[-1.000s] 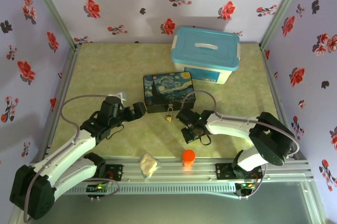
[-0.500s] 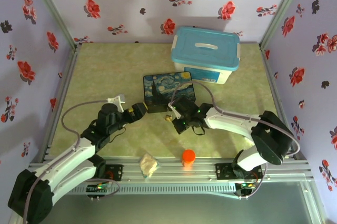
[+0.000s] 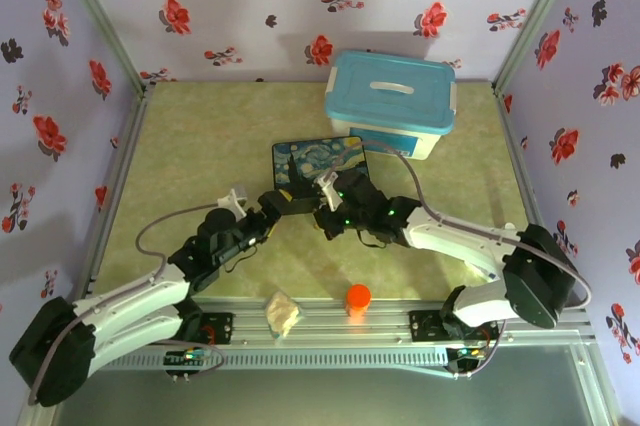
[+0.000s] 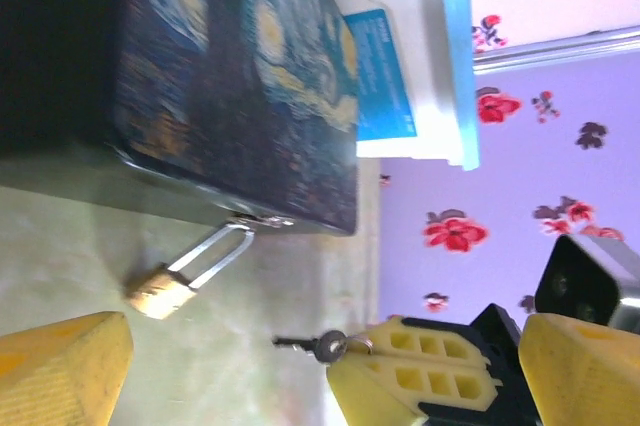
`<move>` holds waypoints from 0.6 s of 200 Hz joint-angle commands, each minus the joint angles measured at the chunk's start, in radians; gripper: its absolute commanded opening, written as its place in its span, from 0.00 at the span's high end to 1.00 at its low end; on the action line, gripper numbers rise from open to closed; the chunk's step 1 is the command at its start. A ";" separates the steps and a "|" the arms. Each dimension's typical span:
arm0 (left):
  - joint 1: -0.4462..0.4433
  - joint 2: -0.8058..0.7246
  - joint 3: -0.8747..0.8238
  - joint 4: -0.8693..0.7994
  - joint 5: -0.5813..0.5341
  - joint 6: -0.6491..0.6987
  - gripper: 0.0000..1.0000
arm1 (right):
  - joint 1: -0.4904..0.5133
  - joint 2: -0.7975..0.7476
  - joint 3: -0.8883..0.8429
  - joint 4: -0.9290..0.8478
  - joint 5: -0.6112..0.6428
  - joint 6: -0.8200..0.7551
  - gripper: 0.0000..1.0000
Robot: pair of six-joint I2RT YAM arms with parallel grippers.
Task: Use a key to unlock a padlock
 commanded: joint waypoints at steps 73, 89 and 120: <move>-0.165 0.353 0.030 0.659 -0.191 -0.343 0.00 | 0.044 -0.014 -0.004 0.279 -0.038 0.018 1.00; -0.183 0.346 0.024 0.663 -0.248 -0.339 0.00 | 0.056 -0.011 -0.019 0.295 -0.046 0.019 1.00; -0.189 0.315 0.011 0.670 -0.291 -0.331 0.00 | 0.067 -0.006 -0.053 0.344 -0.043 0.045 1.00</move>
